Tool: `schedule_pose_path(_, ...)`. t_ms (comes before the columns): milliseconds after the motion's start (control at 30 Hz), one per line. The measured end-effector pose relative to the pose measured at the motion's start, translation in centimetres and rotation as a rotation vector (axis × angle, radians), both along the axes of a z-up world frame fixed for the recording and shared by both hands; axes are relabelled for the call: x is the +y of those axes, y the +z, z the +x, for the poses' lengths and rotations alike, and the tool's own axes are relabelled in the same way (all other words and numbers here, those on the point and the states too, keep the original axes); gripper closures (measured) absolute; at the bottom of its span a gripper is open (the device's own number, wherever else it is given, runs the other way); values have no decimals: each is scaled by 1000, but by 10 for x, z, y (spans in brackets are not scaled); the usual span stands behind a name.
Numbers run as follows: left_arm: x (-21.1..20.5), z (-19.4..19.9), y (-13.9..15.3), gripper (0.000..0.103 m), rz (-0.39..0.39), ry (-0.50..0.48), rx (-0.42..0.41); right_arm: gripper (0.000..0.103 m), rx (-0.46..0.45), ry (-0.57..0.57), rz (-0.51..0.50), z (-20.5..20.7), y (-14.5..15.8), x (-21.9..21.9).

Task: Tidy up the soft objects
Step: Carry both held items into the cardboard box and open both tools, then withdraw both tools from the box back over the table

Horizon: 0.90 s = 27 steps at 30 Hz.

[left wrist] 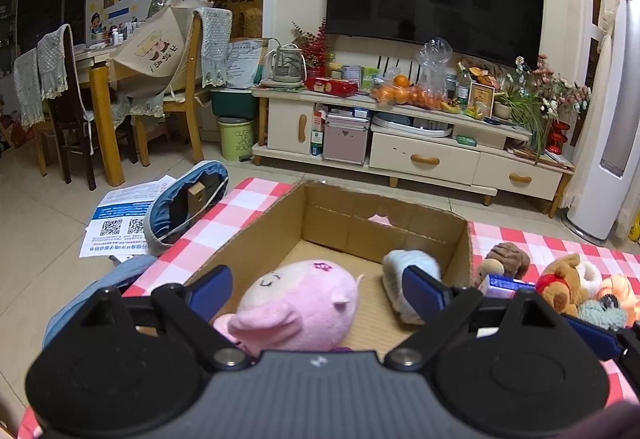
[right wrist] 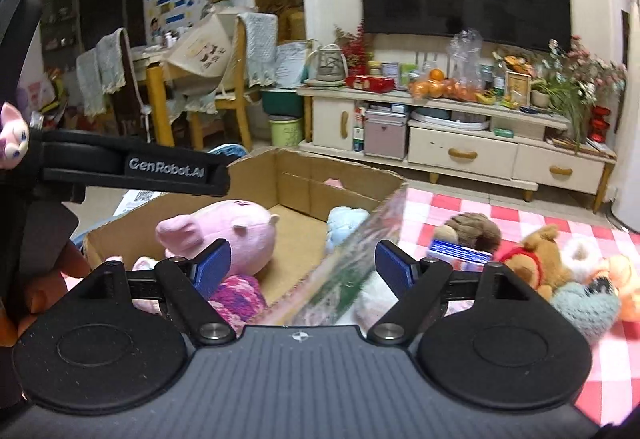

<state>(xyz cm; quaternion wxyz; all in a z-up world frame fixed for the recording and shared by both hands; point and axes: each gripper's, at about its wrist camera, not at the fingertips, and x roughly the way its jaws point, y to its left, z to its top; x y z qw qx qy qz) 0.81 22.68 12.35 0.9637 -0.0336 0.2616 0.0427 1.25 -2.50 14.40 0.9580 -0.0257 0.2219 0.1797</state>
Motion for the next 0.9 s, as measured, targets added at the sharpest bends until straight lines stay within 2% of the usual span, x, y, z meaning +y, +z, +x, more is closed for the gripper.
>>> schedule_pose_path(67,-5,-1,0,6,9,-7,-4,3,3,-16,13,0,-1,-7)
schedule_pose_path(633,-45,-3,-3,5,69,-83,4,3,7,-143,98,-14,-10,-38)
schedule_pose_path(900,-66,-6,-2,4,91,-120,-3,3,4,-189,126,-19,-11,-39)
